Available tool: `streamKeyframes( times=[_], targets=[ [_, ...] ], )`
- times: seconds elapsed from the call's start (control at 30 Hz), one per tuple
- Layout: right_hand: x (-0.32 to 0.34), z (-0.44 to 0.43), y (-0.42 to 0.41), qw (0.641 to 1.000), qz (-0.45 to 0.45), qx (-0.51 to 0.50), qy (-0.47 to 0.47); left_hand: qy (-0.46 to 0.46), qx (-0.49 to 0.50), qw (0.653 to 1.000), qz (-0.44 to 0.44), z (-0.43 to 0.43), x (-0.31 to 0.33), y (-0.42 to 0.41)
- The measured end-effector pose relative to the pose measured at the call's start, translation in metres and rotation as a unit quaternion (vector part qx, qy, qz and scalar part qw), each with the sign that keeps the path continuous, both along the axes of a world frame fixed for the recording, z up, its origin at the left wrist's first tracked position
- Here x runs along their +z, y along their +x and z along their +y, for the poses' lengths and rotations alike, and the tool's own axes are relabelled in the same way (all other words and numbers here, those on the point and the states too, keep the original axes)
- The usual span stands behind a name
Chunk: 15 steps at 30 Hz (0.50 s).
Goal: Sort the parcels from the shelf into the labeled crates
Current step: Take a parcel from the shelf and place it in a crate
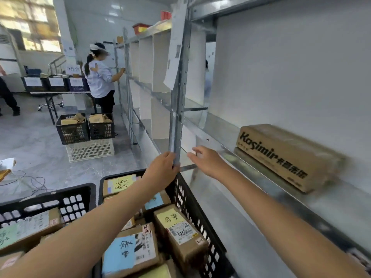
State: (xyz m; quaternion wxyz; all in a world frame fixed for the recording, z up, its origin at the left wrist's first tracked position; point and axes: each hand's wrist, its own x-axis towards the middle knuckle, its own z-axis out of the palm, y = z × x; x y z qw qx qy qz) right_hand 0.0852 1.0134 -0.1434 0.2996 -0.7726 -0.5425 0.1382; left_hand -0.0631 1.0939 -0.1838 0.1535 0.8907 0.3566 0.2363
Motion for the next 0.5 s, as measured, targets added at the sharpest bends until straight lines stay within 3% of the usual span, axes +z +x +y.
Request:
streamKeyframes(
  times=[0.23, 0.37, 0.5],
  targets=[
    [0.058, -0.076, 0.012, 0.995, -0.047, -0.047, 0.073, 0.027, -0.041, 0.996, -0.069, -0.058, 0.056, 0.065],
    [0.081, -0.124, 0.026, 0.985, -0.060, -0.097, 0.130, 0.034, -0.079, 0.995, -0.047, -0.083, 0.080, 0.092],
    [0.093, -0.174, 0.051, 0.973, -0.093, -0.158, 0.139, -0.025, -0.089, 0.992, -0.085, -0.095, 0.108, 0.123]
  ],
)
